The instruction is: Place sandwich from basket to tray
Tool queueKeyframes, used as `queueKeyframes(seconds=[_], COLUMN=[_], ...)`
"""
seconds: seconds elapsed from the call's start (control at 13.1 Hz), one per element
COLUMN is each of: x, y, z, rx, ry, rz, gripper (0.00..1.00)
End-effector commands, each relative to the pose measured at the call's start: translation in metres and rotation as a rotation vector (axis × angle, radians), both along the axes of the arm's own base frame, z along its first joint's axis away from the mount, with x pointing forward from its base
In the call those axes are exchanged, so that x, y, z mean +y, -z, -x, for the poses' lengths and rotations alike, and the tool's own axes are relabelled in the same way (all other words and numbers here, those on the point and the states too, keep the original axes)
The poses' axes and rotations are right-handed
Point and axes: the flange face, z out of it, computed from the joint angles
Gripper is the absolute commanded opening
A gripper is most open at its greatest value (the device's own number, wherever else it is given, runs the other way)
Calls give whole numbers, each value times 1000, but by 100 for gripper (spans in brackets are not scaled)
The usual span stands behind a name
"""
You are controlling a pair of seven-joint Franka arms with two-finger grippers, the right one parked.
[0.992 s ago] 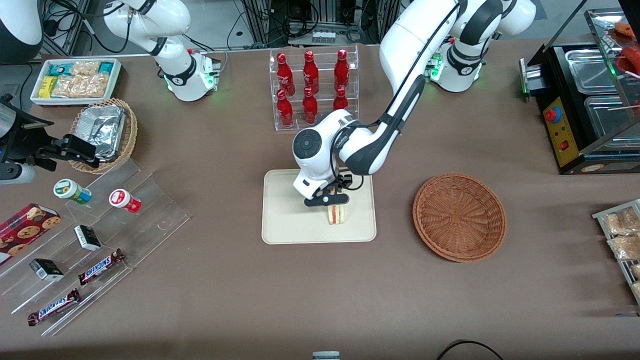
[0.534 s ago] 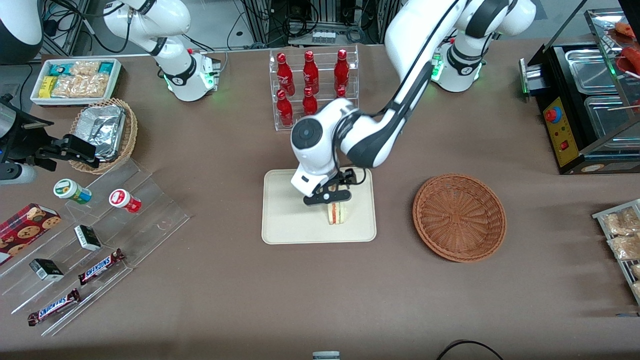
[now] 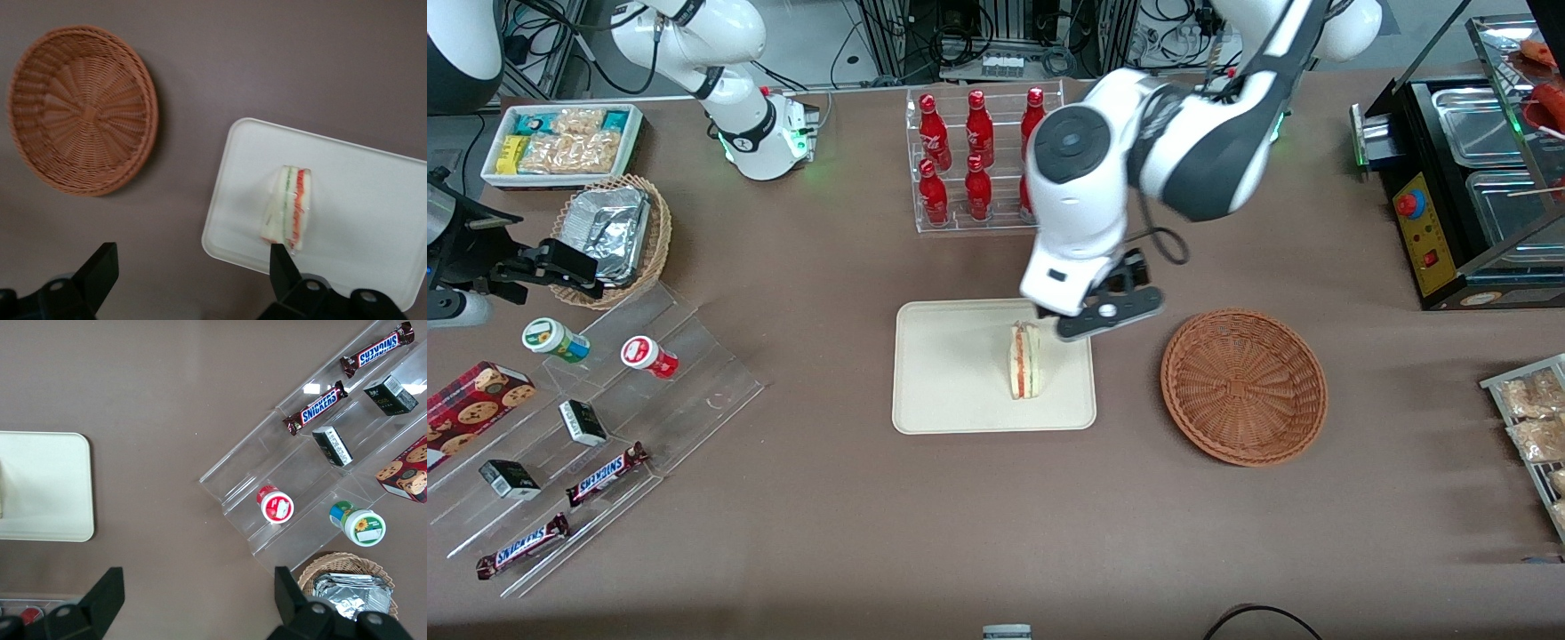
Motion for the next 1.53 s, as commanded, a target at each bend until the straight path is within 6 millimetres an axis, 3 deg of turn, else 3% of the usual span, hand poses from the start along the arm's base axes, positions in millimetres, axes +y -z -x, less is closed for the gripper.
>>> queueKeyframes(seconds=[0.0, 0.38, 0.99, 1.07, 1.45], x=[70, 212, 368, 380, 381], y=[-41, -106, -136, -135, -119], z=[-6, -11, 3, 5, 27], rx=[57, 125, 141, 137, 49], ry=[73, 203, 319, 328, 351], rz=[-20, 14, 139, 150, 124], gripper=[100, 100, 100, 100, 100])
